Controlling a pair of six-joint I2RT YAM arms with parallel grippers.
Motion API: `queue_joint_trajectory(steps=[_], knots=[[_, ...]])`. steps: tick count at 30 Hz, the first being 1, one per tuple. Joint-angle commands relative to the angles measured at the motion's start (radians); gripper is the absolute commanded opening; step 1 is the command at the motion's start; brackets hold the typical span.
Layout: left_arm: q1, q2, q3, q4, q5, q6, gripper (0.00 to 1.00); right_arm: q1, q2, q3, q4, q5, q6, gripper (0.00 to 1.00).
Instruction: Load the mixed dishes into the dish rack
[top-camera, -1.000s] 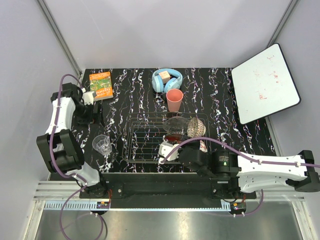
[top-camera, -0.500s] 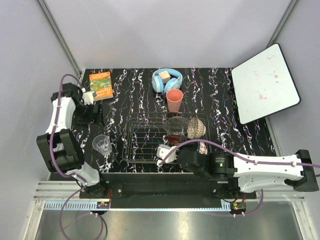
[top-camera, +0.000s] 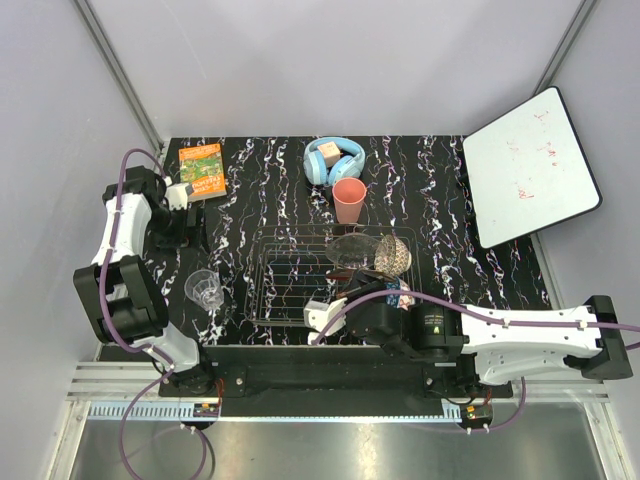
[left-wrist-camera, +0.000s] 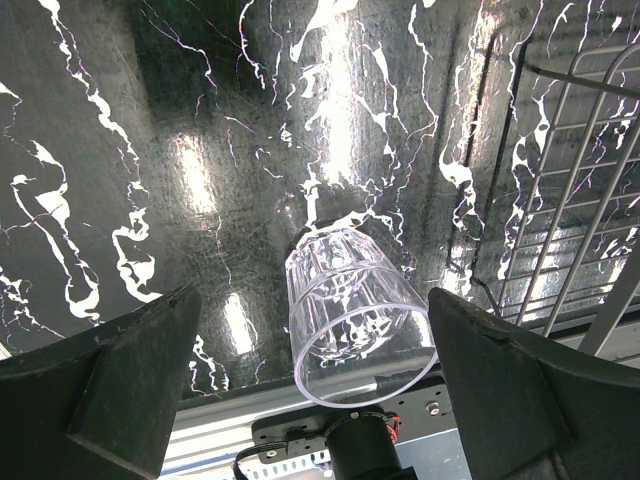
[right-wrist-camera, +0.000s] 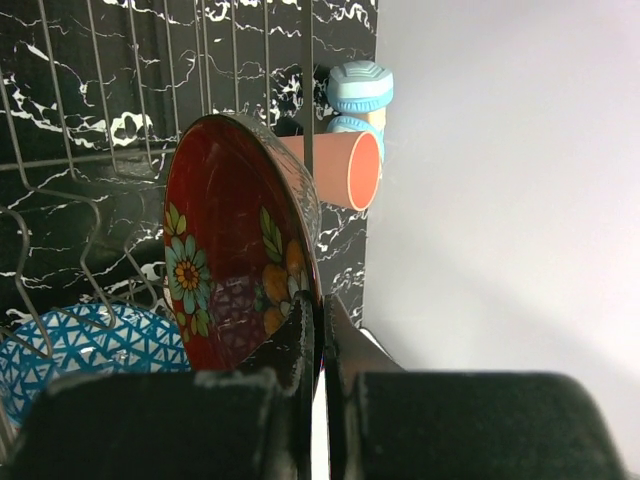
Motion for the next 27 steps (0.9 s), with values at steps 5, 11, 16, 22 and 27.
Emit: queue_joint_trajectory(steps=[5,11,16,22,27], knots=[[0.006,0.005,0.014,0.013,0.028,0.001,0.99,0.02,-0.053,-0.009,0.028,0.017,-0.088,0.0],[0.006,0.005,0.006,0.015,0.034,-0.004,0.99,0.021,-0.063,-0.052,0.033,0.003,-0.083,0.0],[0.006,0.005,0.008,0.013,0.04,-0.004,0.99,0.02,-0.07,-0.089,0.045,-0.02,-0.065,0.0],[0.006,0.007,0.011,0.013,0.048,-0.004,0.99,0.02,-0.056,-0.134,0.077,-0.05,-0.034,0.0],[0.007,0.005,0.006,0.015,0.054,-0.006,0.99,0.02,-0.025,-0.181,0.142,-0.073,-0.033,0.0]])
